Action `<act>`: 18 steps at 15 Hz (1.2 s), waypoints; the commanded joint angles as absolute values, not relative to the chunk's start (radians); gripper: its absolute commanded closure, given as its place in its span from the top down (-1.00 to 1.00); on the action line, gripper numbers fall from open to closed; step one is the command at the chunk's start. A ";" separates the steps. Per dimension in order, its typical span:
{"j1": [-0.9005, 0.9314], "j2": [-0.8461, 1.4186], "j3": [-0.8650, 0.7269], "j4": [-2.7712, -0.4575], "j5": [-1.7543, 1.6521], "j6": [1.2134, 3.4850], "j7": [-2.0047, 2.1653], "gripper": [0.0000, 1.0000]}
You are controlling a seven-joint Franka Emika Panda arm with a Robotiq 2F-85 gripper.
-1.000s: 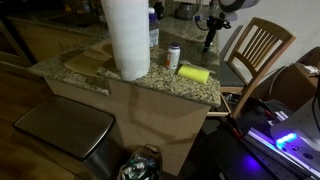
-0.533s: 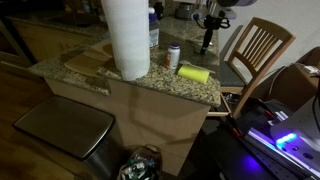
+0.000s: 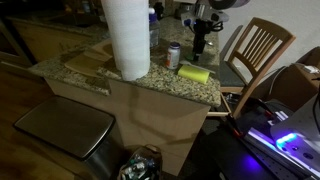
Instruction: Move the green lid backwards
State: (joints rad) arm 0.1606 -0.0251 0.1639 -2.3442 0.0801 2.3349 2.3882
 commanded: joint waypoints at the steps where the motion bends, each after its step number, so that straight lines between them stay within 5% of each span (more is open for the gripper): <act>1: 0.164 -0.025 0.170 -2.343 0.081 2.333 2.391 0.54; 3: 0.164 -0.025 0.169 -2.342 0.081 2.333 2.393 0.54; 4: 0.160 -0.013 0.165 -2.340 0.062 2.344 2.404 0.04; 18: 0.184 0.219 0.139 -2.082 -0.123 2.346 2.486 0.04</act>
State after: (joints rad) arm 0.2016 0.1333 0.1623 -2.1609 -0.1770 2.3700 2.5401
